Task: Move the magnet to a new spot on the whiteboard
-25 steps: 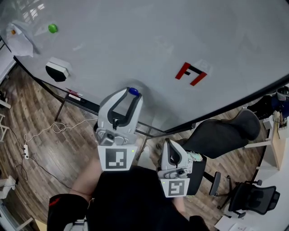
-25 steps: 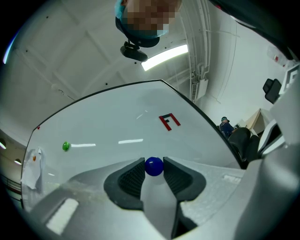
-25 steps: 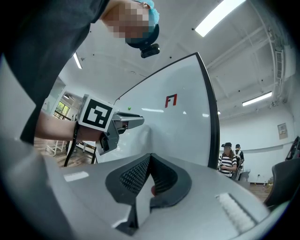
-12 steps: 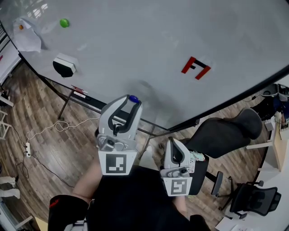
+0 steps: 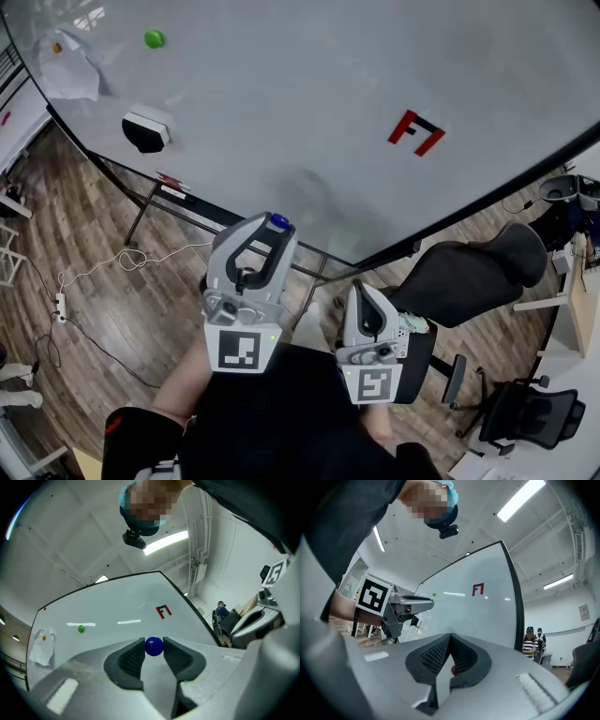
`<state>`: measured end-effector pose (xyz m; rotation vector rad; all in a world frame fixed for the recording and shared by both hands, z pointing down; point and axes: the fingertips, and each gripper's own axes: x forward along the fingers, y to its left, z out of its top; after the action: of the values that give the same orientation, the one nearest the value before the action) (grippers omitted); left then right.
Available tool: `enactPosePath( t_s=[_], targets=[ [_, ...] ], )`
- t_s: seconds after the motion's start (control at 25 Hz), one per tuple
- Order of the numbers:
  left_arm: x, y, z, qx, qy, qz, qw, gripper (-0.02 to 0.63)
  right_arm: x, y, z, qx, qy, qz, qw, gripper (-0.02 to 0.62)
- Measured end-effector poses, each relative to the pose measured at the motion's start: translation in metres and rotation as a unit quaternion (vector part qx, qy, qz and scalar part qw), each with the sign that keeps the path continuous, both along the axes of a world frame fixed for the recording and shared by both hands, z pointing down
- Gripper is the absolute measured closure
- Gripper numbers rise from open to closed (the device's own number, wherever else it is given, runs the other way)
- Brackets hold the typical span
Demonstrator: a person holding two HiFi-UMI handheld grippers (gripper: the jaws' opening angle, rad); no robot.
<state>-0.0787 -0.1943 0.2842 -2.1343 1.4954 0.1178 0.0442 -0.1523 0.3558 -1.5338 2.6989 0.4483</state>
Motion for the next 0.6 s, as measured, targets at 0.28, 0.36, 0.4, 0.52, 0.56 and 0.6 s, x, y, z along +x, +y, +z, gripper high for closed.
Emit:
enactPosePath(
  t_s=[0.28, 0.36, 0.4, 0.52, 0.56, 0.6],
  targets=[
    [-0.009, 0.021, 0.015, -0.004, 0.003, 0.003, 1.0000, 0.477, -0.012, 0.009, -0.001, 0.006, 0.003, -0.009, 1.000, 0.597],
    [-0.013, 0.029, 0.019, 0.000, 0.003, 0.004, 1.0000, 0.477, -0.015, 0.012, -0.003, 0.009, 0.005, -0.014, 1.000, 0.597],
    [-0.014, 0.032, 0.021, 0.001, 0.002, 0.004, 1.0000, 0.477, -0.017, 0.013, -0.003, 0.010, 0.006, -0.015, 1.000, 0.597],
    [-0.018, 0.040, 0.028, 0.000, 0.000, 0.005, 1.0000, 0.477, -0.022, 0.017, -0.003, 0.011, 0.009, -0.019, 1.000, 0.597],
    [-0.020, 0.043, 0.029, -0.002, 0.000, 0.005, 1.0000, 0.477, -0.023, 0.019, -0.003, 0.012, 0.010, -0.020, 1.000, 0.597],
    [-0.021, 0.045, 0.031, -0.003, 0.000, 0.004, 1.0000, 0.477, -0.025, 0.020, -0.004, 0.013, 0.011, -0.022, 1.000, 0.597]
  ],
)
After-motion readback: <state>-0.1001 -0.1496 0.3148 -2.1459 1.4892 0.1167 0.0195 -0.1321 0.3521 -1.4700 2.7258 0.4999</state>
